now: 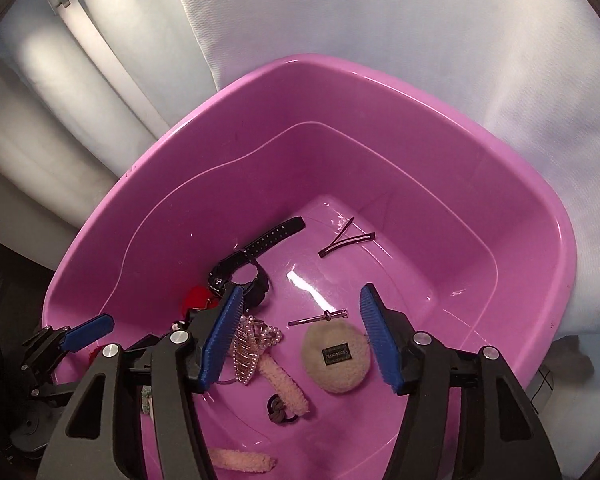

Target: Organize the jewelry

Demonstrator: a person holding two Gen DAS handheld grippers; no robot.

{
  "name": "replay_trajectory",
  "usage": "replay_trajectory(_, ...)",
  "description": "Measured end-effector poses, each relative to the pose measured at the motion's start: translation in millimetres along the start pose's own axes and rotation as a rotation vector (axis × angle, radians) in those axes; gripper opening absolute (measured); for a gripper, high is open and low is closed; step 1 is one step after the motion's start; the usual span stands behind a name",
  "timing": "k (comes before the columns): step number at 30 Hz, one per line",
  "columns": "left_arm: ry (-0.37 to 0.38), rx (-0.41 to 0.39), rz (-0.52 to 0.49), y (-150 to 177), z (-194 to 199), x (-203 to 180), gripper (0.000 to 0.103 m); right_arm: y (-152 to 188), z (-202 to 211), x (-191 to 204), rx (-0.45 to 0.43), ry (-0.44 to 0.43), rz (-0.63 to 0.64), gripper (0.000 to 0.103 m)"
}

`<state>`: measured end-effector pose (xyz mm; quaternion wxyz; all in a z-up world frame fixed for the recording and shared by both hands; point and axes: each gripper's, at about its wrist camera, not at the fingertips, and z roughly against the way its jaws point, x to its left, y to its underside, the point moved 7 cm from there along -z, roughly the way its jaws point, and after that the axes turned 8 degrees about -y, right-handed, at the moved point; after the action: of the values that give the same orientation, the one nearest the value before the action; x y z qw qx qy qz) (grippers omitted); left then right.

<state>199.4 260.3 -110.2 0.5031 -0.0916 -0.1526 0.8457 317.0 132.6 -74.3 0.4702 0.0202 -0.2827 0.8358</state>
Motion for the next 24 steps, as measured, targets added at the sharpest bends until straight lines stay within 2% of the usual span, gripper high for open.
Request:
replay_trajectory(1, -0.012, -0.007, -0.006, -0.6, 2.0, -0.3, 0.077, -0.5, 0.7, -0.4, -0.003, 0.006, 0.002, 0.061)
replay_trajectory(2, -0.021, -0.013, -0.007, -1.5, 3.9, 0.3, 0.087, -1.4, 1.0, -1.4, -0.006, 0.009, 0.003, 0.061)
replay_trajectory(3, -0.018, -0.021, -0.005, -2.0, 6.3, 0.3, 0.089, -1.9, 1.5, -1.5, -0.007, 0.008, 0.002, 0.061)
replay_trajectory(12, -0.039, -0.02, -0.03, -1.1, 9.8, -0.6, 0.089, -1.9, 5.6, -0.7, -0.01, 0.011, 0.004, 0.062)
replay_trajectory(17, -0.048, -0.018, -0.021, -1.3, 10.6, 3.6, 0.093, -0.8, 6.7, 1.2, -0.007, 0.015, 0.007, 0.062)
replay_trajectory(24, -0.052, -0.01, -0.012, -2.3, 9.4, 9.2, 0.093, -1.1, 7.6, 4.3, -0.009, 0.02, 0.017, 0.062)
